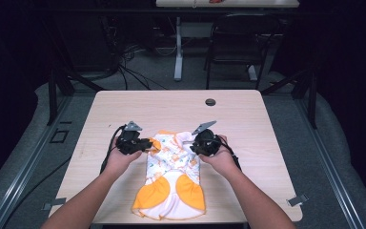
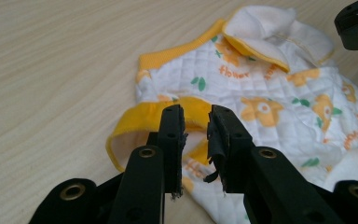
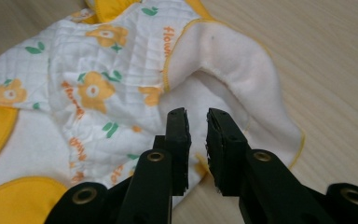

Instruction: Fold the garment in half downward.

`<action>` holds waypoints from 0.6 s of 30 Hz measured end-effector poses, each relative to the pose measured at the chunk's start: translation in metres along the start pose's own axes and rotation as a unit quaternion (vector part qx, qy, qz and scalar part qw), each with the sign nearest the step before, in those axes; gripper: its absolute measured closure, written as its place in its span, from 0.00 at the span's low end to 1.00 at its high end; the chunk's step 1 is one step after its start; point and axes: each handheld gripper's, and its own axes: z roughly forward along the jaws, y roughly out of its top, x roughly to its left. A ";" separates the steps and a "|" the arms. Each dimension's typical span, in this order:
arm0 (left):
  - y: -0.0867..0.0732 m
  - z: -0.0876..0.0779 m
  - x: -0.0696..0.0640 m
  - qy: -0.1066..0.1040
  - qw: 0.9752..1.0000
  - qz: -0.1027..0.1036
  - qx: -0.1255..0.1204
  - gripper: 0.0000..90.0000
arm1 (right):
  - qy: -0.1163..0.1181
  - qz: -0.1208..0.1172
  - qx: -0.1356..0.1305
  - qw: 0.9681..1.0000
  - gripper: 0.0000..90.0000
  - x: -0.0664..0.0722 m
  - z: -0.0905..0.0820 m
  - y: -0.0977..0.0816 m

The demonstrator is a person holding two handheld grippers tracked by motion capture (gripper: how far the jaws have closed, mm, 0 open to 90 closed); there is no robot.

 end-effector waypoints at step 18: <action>0.017 0.043 0.014 0.026 0.999 -0.017 0.009 0.70 | -0.044 0.052 -0.001 0.998 0.77 -0.031 0.035 0.023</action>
